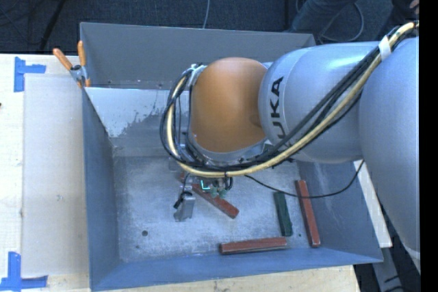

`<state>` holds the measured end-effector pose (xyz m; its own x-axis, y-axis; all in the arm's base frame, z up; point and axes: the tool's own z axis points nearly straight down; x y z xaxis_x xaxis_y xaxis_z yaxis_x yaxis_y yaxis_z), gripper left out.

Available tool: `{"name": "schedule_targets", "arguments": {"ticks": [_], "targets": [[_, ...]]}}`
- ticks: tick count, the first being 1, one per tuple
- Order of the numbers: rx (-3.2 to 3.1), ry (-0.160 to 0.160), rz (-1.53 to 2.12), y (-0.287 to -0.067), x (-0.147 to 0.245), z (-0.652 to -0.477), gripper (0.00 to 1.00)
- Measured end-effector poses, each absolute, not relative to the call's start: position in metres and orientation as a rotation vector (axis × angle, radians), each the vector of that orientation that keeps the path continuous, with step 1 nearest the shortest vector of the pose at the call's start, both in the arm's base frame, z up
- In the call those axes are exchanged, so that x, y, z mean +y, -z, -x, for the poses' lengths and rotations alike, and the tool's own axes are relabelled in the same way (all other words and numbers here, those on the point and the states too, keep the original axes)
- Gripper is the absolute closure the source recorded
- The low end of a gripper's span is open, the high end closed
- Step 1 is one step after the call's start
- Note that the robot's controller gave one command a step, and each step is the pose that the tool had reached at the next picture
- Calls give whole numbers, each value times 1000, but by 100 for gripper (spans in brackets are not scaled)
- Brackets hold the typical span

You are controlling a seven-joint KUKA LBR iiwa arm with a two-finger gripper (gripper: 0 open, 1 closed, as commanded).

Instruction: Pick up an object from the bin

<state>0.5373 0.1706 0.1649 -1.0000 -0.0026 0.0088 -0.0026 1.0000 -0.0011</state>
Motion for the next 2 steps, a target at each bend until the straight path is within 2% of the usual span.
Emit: {"name": "schedule_targets", "arguments": {"ticks": [1,2], "targets": [[-3132,-5,-162,-77,129,-582,0],[-3137,1,-160,-82,131,-582,100]]}}
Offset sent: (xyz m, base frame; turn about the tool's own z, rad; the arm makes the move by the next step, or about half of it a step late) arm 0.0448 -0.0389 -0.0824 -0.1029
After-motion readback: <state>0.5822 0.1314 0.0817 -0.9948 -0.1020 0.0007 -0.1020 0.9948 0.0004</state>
